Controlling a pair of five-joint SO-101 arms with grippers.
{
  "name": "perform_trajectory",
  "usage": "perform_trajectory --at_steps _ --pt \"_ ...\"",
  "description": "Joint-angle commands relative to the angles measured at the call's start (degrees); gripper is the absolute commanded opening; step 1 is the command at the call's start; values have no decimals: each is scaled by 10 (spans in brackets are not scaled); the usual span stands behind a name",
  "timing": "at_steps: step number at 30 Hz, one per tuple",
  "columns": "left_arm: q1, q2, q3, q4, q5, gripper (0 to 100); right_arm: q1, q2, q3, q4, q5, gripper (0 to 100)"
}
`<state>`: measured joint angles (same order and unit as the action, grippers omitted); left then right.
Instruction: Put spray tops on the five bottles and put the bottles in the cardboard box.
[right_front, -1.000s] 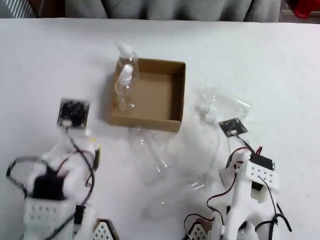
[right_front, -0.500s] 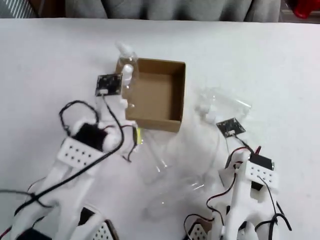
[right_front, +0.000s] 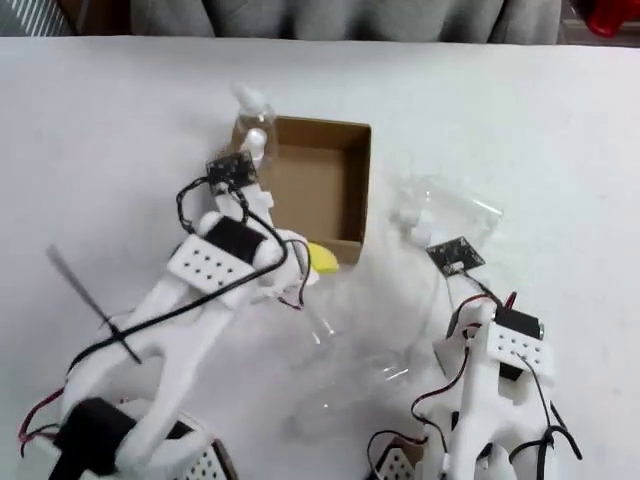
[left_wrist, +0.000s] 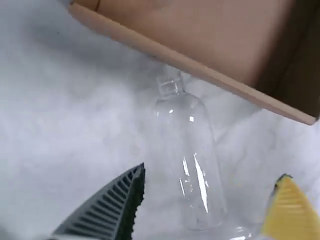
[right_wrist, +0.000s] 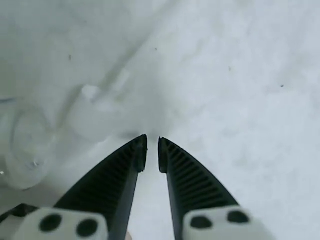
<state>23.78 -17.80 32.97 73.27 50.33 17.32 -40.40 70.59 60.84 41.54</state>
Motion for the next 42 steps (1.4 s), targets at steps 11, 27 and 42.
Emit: perform_trajectory --at_steps 11,27,42 --pt "4 117 4 -92 12 378 -7 -9 -4 -7 6 16" --pt "-39 182 -4 -139 -13 225 -8 -10 -4 -7 6 16" --pt "-145 182 -22 -59 -590 68 -5 -12 -1 -7 25 16"
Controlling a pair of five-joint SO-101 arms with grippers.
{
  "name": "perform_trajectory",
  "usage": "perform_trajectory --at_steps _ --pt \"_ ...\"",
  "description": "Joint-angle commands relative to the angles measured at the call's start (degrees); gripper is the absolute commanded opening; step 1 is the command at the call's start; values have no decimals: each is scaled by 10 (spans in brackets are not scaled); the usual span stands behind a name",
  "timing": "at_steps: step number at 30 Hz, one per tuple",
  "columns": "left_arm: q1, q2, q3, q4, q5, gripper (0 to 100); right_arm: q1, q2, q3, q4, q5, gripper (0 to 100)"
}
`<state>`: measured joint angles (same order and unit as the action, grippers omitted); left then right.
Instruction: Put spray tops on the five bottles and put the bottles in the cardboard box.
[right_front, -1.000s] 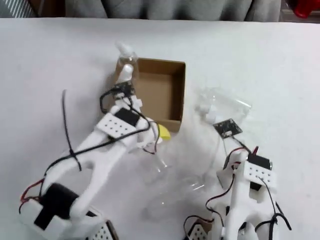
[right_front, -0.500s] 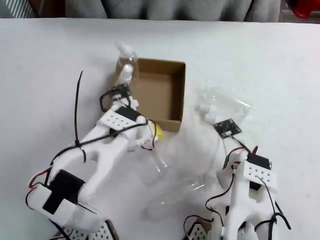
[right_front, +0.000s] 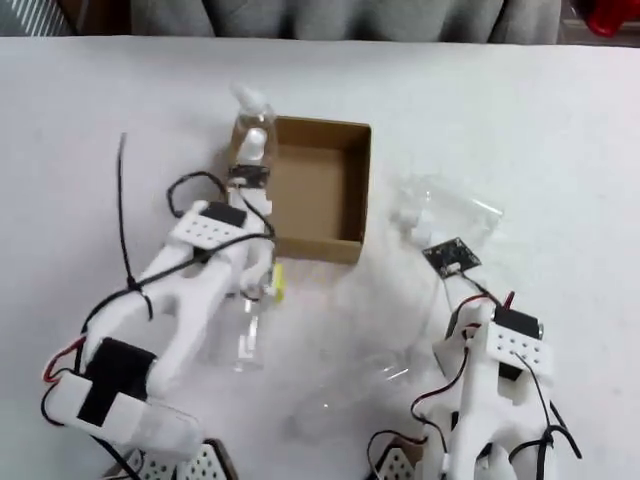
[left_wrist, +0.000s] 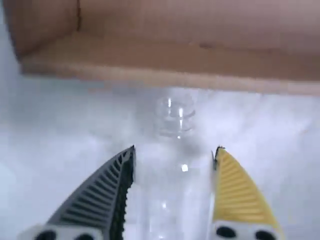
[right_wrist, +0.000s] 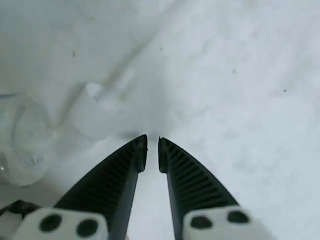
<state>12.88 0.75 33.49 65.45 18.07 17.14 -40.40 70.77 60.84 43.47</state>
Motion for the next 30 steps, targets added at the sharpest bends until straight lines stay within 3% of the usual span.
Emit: perform_trajectory --at_steps 1,2,4,7,12,16,30 --pt "-37 -3 -29 19 -326 68 -3 -12 -3 -7 6 16" --pt "-36 -3 -29 19 -368 68 -3 -12 -3 -7 6 16" --pt "-27 -4 -29 19 -383 69 -3 -12 -3 -7 6 16" --pt "-22 -7 -31 19 -331 88 -3 -12 -3 -7 6 16" --pt "-28 -7 -30 25 -233 242 -4 -12 -3 -7 6 16" --pt "-28 -7 -32 59 -204 332 -4 -12 -3 -7 6 16" --pt "-44 -3 -56 84 -200 351 -5 -12 -3 -7 6 16"
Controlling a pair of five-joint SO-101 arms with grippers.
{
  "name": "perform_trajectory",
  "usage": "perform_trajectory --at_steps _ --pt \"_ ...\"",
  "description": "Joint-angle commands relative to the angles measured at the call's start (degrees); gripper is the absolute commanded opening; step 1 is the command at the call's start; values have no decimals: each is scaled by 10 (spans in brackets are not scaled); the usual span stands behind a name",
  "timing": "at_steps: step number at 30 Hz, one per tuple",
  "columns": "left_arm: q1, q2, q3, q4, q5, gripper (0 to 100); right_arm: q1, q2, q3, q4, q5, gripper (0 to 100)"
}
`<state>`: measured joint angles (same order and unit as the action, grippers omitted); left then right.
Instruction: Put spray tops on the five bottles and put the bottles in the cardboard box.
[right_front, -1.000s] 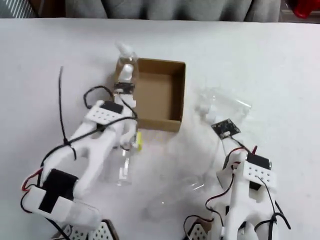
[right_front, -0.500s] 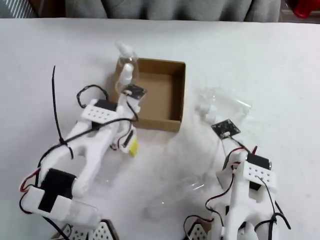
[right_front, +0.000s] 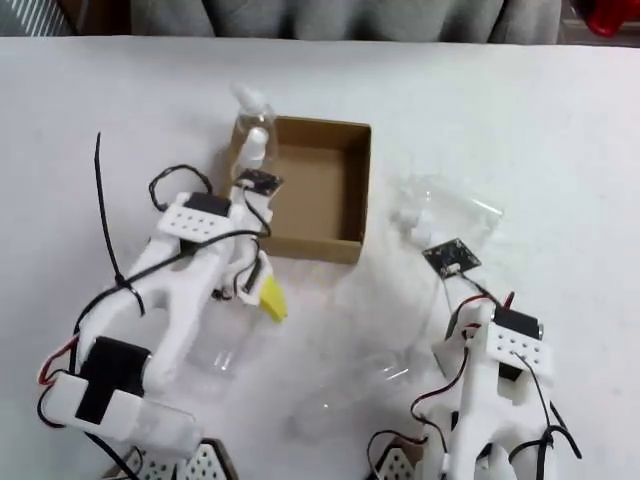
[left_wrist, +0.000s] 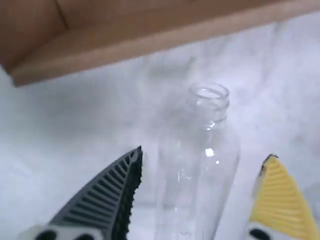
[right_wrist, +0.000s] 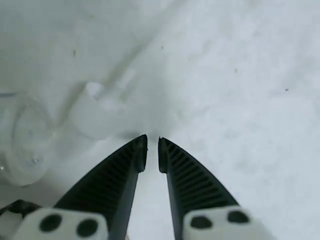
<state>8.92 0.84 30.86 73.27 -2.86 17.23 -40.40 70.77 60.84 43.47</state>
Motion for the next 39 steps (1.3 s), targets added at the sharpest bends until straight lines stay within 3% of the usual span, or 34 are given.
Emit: perform_trajectory --at_steps 1,11,16,25,30,35,39 --pt "-3 -4 -29 5 13 351 -6 -12 -3 -7 6 16" --pt "-1 -3 -7 -32 42 343 -6 -11 -3 -7 6 16" --pt "22 -3 -1 -34 18 235 -6 -11 -3 -7 6 16" --pt "32 -7 19 -56 6 342 -6 -10 -3 -7 6 16" --pt "32 -7 19 -58 -11 258 -6 -10 -3 -7 6 16" --pt "33 -4 18 -59 -17 94 -6 -10 -3 -7 6 16" --pt "29 -7 14 -58 -55 83 -6 -10 -3 -7 6 16"
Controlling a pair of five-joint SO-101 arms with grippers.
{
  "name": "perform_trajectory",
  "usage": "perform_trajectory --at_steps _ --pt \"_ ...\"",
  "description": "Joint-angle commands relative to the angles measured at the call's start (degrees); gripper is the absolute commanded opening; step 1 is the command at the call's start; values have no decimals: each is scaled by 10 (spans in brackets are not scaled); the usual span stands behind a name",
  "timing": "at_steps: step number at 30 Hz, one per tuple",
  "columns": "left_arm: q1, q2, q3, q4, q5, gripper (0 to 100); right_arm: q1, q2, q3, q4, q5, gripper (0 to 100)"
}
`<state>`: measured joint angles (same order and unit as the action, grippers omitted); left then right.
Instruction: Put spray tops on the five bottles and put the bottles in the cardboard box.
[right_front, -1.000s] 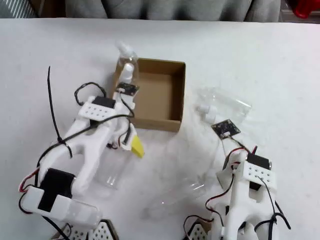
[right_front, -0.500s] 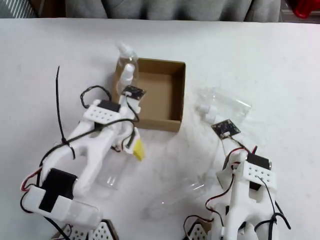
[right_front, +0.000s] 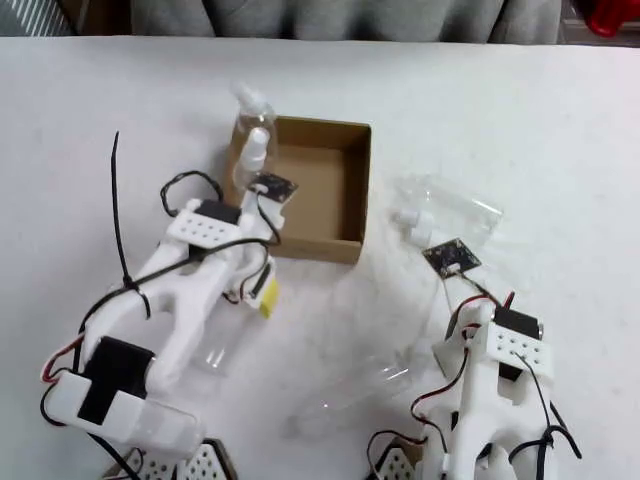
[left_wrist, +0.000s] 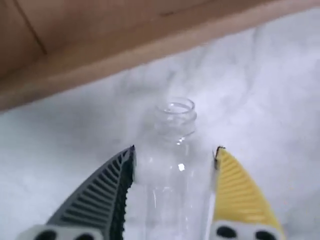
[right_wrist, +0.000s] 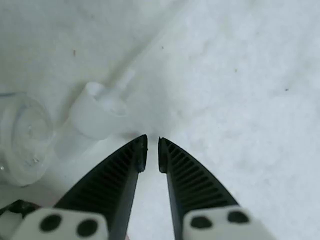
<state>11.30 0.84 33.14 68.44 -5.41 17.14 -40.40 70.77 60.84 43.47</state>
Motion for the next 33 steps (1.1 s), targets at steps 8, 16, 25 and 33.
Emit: perform_trajectory --at_steps 8,16,25,33 --pt "4 -15 -10 -7 -28 83 -3 -12 -3 -15 5 16" --pt "-21 -154 47 -14 -28 83 -3 -13 32 -83 -92 16" --pt "-49 -218 86 -44 -27 83 -2 -21 -32 -14 -44 17" --pt "-50 -218 89 -60 -27 83 -36 1 -284 196 53 22"
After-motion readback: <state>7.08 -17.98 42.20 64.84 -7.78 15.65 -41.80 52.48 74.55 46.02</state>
